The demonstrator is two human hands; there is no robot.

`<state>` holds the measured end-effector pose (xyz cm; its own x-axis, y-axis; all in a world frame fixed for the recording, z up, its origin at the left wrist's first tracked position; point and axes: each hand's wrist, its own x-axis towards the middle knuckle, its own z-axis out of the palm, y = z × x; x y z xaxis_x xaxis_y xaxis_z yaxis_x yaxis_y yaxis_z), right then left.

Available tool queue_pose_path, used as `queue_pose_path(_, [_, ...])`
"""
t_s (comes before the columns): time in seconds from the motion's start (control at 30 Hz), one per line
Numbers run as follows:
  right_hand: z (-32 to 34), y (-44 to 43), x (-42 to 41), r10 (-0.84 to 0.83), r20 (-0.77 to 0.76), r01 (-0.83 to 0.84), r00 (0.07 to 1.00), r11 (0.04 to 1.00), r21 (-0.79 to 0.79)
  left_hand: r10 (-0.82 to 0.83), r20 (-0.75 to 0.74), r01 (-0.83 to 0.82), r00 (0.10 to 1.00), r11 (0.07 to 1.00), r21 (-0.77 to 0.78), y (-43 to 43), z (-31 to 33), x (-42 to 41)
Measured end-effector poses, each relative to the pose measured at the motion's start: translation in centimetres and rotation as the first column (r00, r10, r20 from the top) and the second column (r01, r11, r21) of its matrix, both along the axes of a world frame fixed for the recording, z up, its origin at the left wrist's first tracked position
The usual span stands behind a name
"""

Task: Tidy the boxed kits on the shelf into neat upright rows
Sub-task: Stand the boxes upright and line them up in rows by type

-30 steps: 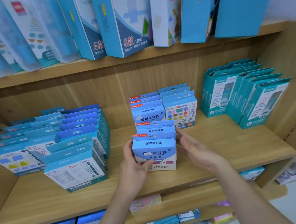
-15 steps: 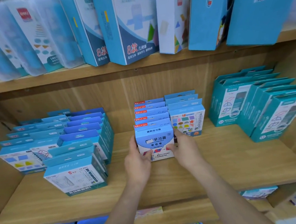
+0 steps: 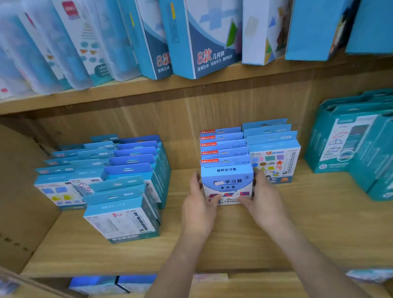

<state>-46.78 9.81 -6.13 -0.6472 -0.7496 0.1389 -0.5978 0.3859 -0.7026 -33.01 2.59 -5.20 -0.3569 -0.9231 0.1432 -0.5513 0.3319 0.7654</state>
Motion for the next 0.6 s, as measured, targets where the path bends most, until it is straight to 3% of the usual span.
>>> queue_pose_path(0.07, [0.1, 0.8, 0.6, -0.053, -0.012, 0.053, 0.999, 0.999, -0.002, -0.002, 0.01, 0.003, 1.0, 0.999, -0.05, 0.7, 0.9, 1.7])
queue_pose_path(0.13, [0.4, 1.8, 2.0, -0.085, -0.066, 0.085, 0.994, 0.996, -0.01, -0.017, 0.035, 0.024, 0.999, 0.977, -0.212, 1.7, 2.5, 4.8])
queue_pose_path(0.23, [0.8, 2.2, 4.7, -0.037, -0.128, 0.028, 0.991, 0.997, -0.069, 0.009, 0.131, 0.062, 0.991, 0.849, -0.524, 1.0, 5.3, 11.0])
queue_pose_path(0.27, [1.1, 2.0, 5.7, -0.006, -0.134, -0.01, 0.991, 0.993, -0.115, 0.07, 0.2, 0.055, 0.977, 0.826, -0.562, -0.1, 6.1, 13.2])
queue_pose_path(0.33, [2.0, 1.0, 7.5, 0.099, -0.122, -0.121, 0.988, 0.975, -0.187, 0.193, 0.411, 0.048, 0.891, 0.861, -0.507, -3.0, 7.2, 17.0])
queue_pose_path(0.4, [2.8, -0.3, 9.9, 0.257, -0.036, -0.259, 0.966, 0.944, -0.204, 0.182, 0.56, 0.049, 0.808, 0.927, -0.371, -4.9, 7.6, 19.4])
queue_pose_path(0.5, [3.1, -2.3, 13.5, 0.475, 0.108, -0.465, 0.873, 0.879, -0.106, 0.036, 0.444, 0.117, 0.895, 0.943, -0.312, -5.9, 7.0, 21.2])
queue_pose_path(0.6, [2.9, -3.7, 15.8, 0.571, 0.255, -0.566, 0.781, 0.818, -0.098, -0.063, 0.271, 0.152, 0.961, 0.936, -0.319, -5.7, 6.8, 22.0])
